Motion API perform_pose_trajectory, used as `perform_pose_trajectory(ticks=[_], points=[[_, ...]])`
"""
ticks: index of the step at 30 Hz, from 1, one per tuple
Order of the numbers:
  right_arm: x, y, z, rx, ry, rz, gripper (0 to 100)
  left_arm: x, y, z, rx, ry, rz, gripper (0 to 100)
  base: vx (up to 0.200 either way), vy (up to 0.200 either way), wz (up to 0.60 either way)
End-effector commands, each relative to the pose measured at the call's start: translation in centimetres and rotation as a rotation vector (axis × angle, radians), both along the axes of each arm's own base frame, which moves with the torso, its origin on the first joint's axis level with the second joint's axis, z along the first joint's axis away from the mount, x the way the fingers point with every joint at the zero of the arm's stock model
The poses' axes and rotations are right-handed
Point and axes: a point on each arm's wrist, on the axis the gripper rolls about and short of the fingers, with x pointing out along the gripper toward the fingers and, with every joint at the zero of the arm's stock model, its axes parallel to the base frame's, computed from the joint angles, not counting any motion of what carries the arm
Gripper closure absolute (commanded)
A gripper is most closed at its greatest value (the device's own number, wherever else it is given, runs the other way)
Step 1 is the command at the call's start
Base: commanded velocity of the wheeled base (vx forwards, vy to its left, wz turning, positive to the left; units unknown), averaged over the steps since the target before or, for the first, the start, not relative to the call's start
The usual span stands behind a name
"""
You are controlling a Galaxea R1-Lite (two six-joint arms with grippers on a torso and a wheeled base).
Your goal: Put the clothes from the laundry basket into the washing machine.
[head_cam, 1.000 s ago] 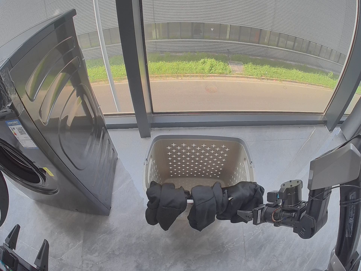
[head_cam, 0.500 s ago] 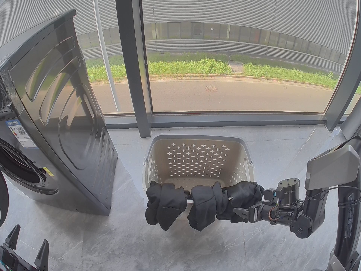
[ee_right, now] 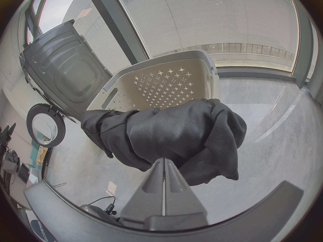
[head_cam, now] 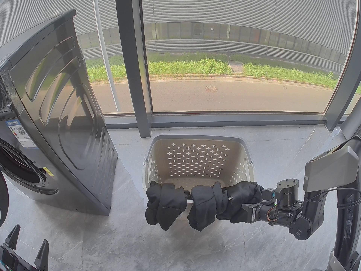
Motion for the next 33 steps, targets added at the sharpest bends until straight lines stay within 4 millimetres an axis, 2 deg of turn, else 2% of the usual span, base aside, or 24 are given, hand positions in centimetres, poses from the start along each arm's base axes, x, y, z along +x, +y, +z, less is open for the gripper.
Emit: perform_pose_trajectory(ticks=[1, 7, 13, 14, 21, 27, 33], points=[[-0.1, 0.1, 0.3, 0.008, -0.007, 0.004, 100, 0.0, 0.0, -0.5, -0.001, -0.002, 0.000, 0, 0.000, 0.000, 0.00], [-1.3, 0.3, 1.3, 0.020, -0.023, 0.024, 100, 0.0, 0.0, -0.4, 0.000, -0.003, 0.000, 0, 0.000, 0.000, 0.00], [-1.9, 0.1, 1.3, 0.019, -0.020, 0.027, 100, 0.0, 0.0, -0.5, 0.003, -0.002, 0.000, 0, 0.000, 0.000, 0.00], [-1.9, 0.1, 1.3, 0.019, -0.020, 0.027, 0, 0.0, 0.0, -0.5, 0.002, -0.002, 0.000, 0, 0.000, 0.000, 0.00], [-1.8, 0.1, 1.0, 0.010, -0.023, 0.020, 0, 0.0, 0.0, -0.4, 0.002, -0.003, 0.000, 0, 0.000, 0.000, 0.00], [-0.3, 0.5, 0.4, 0.018, -0.038, 0.012, 0, 0.0, 0.0, -0.5, 0.003, -0.002, 0.000, 0, 0.000, 0.000, 0.00], [0.3, 0.7, -0.2, 0.018, -0.039, 0.008, 0, 0.0, 0.0, -0.5, 0.000, -0.002, 0.000, 0, 0.000, 0.000, 0.00]])
